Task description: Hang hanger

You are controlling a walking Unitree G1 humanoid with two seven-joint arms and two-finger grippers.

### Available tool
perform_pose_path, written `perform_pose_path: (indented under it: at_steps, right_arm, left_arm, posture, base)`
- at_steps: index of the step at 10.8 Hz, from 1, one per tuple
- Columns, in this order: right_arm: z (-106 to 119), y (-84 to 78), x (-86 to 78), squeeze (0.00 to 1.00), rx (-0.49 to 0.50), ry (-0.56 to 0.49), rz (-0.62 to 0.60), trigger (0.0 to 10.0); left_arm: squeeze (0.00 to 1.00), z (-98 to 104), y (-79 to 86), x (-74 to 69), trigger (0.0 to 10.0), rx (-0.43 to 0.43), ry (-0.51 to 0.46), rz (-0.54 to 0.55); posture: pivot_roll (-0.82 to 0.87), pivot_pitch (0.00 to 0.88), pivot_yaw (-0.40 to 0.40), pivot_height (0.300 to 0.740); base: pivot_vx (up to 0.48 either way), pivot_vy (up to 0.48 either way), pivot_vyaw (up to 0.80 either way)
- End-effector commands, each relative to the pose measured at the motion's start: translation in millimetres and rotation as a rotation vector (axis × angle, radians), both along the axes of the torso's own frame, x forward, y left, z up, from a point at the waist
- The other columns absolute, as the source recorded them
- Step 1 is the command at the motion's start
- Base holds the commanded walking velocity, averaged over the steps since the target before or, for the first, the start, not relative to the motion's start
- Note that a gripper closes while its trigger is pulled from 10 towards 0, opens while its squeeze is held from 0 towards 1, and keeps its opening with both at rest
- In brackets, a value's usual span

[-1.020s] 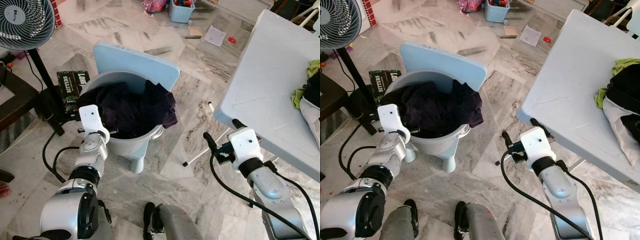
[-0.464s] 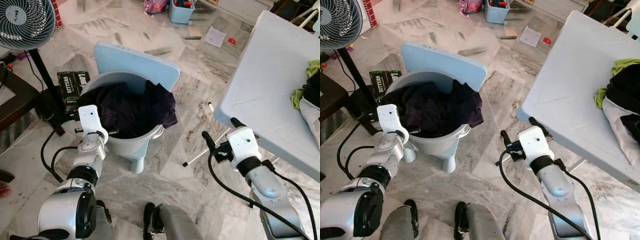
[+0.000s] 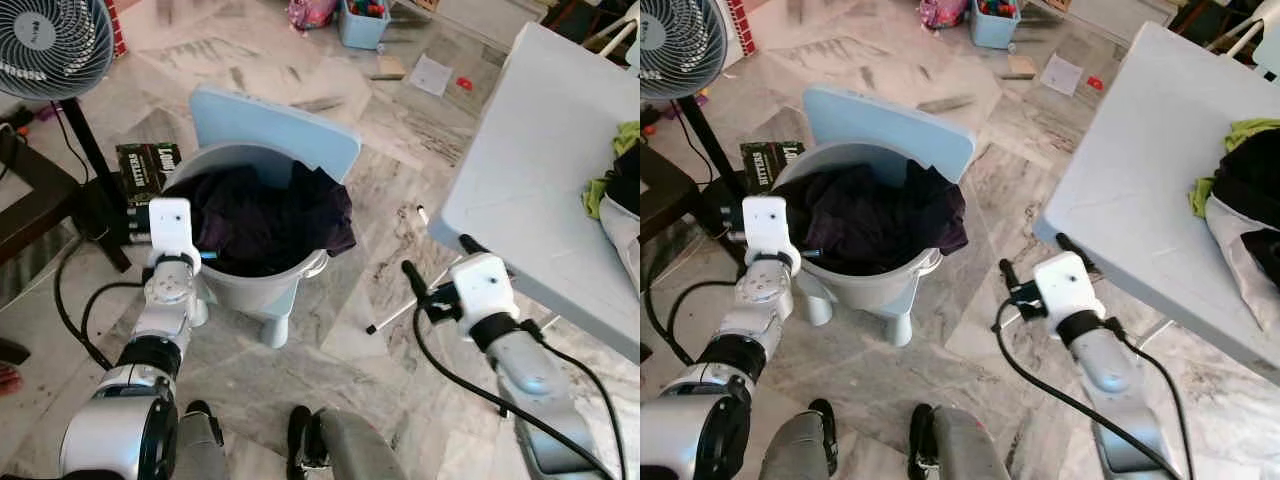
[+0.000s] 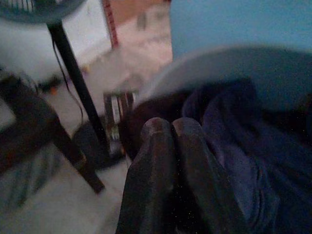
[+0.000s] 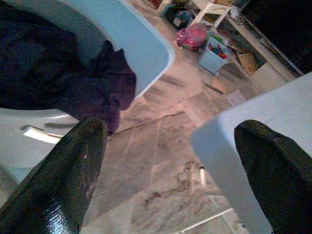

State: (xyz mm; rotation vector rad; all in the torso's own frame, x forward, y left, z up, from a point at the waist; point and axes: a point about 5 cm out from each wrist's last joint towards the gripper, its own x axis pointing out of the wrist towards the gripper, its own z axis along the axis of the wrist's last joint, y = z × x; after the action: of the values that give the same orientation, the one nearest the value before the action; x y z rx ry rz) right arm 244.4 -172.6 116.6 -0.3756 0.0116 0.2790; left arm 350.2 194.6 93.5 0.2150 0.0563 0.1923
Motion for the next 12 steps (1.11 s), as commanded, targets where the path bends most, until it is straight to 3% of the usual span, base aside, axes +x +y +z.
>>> perform_pose_path:
  at_steps: [1,2,3,4,5,6,8,12]
  right_arm:
    - [-5,-2.5,-0.7,0.00,-0.008,0.011,-0.017,10.0]
    - [-5,-0.1,0.9,0.00,-0.001,0.009,-0.015,10.0]
    - [-6,1.5,2.3,0.00,0.004,0.007,-0.015,10.0]
    - [-8,3.5,3.6,0.00,0.008,0.005,-0.015,10.0]
    - [-8,4.5,4.3,0.00,0.010,0.004,-0.015,10.0]
    - [-9,4.5,4.5,0.00,0.011,0.002,-0.016,10.0]
    - [-9,4.6,5.0,0.00,0.012,-0.002,-0.017,10.0]
    - [-11,-3.1,-8.0,0.00,0.046,0.030,-0.016,10.0]
  left_arm:
    - [0.00,3,-6.3,-1.2,0.0,0.048,-0.037,-0.029]
    - [0.00,8,-8.7,-0.6,0.0,0.086,-0.060,-0.058]
    - [0.00,2,-9.9,-2.2,0.0,0.060,-0.022,-0.058]
    - [0.37,-13,-16.3,-8.2,10.0,-0.130,0.049,-0.029]
    - [1.00,-21,-23.4,-12.2,10.0,-0.205,0.079,-0.032]
    - [1.00,-29,-29.1,-15.7,10.0,-0.276,0.116,-0.023]
    - [1.00,-30,-36.6,-13.5,10.0,-0.322,0.135,-0.054]
    - [1.00,-29,-29.8,-12.2,10.0,-0.305,0.152,-0.026]
  posture:
    - [-0.24,0.194,-0.181,0.740]
    - [-0.22,0.190,-0.176,0.740]
    - [-0.21,0.188,-0.172,0.740]
    - [-0.21,0.186,-0.169,0.740]
    - [-0.21,0.187,-0.168,0.740]
    - [-0.21,0.186,-0.168,0.740]
    - [-0.21,0.185,-0.165,0.740]
    - [-0.21,0.202,-0.161,0.740]
  base:
    - [0.000,0.000,0.00]
    - [0.000,0.000,0.00]
    - [0.000,0.000,0.00]
    - [0.000,0.000,0.00]
    - [0.000,0.000,0.00]
    - [0.000,0.000,0.00]
    - [0.000,0.000,0.00]
    - [0.000,0.000,0.00]
